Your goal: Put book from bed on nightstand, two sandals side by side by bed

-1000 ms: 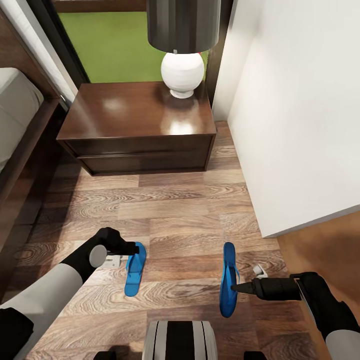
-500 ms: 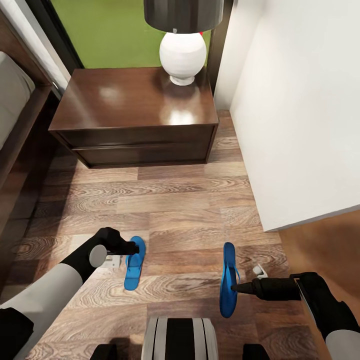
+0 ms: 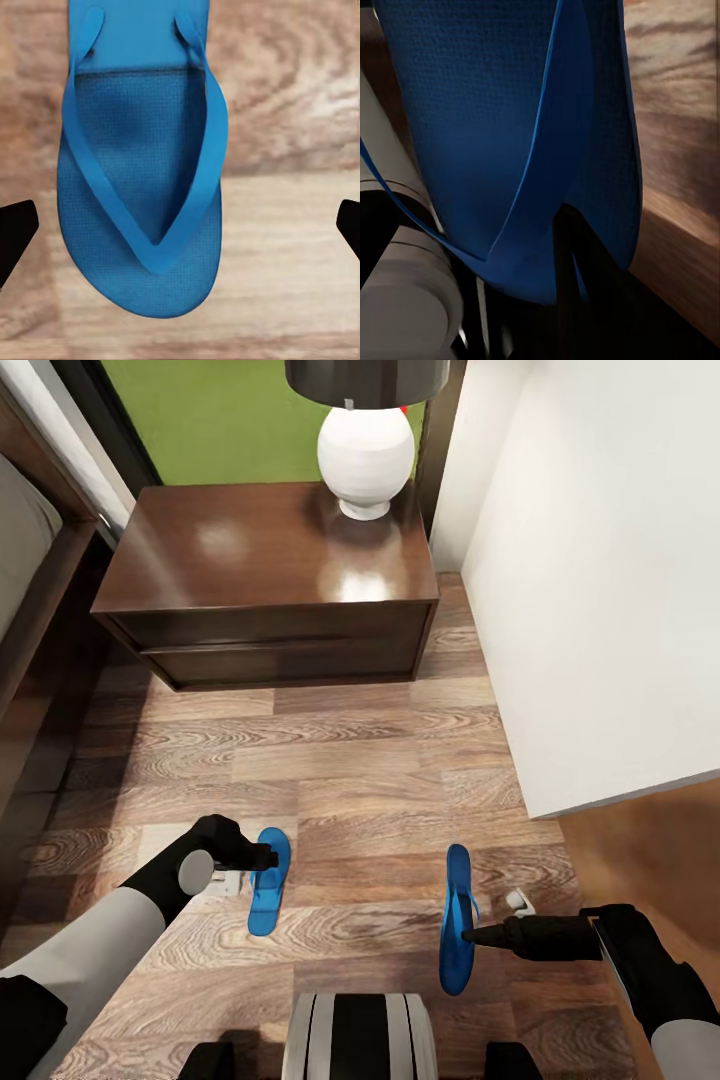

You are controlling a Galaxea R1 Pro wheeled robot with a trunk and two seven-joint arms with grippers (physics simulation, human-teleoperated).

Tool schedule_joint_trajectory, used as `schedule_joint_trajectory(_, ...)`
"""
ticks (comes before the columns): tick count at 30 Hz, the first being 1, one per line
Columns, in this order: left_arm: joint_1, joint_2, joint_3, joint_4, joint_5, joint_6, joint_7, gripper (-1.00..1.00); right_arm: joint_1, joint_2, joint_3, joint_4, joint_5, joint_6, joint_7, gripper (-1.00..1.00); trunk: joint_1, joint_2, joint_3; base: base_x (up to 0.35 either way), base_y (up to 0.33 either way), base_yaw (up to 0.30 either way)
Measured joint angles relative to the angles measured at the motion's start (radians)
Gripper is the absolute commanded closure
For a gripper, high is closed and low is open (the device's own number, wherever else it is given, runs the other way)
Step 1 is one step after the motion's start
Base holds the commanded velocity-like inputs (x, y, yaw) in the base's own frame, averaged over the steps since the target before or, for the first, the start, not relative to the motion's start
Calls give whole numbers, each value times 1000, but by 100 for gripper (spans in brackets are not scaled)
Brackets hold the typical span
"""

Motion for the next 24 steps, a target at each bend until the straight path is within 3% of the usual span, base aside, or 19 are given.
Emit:
schedule_joint_trajectory(4,0,0,0,0,0,0,0,-100,0,0,0,0,0,0,0,100,2,-1,-15,0,0,0)
schedule_joint_trajectory(11,0,0,1,0,0,0,0,-100,0,0,0,0,-1,0,0,100,2,-1,-16,0,0,0)
schedule_joint_trajectory(14,-1,0,0,0,0,0,0,-100,0,0,0,0,0,0,0,100,3,-2,-27,0,0,0)
schedule_joint_trajectory(24,0,0,-1,0,0,1,0,-100,0,0,0,0,0,0,0,100,3,-2,-27,0,0,0)
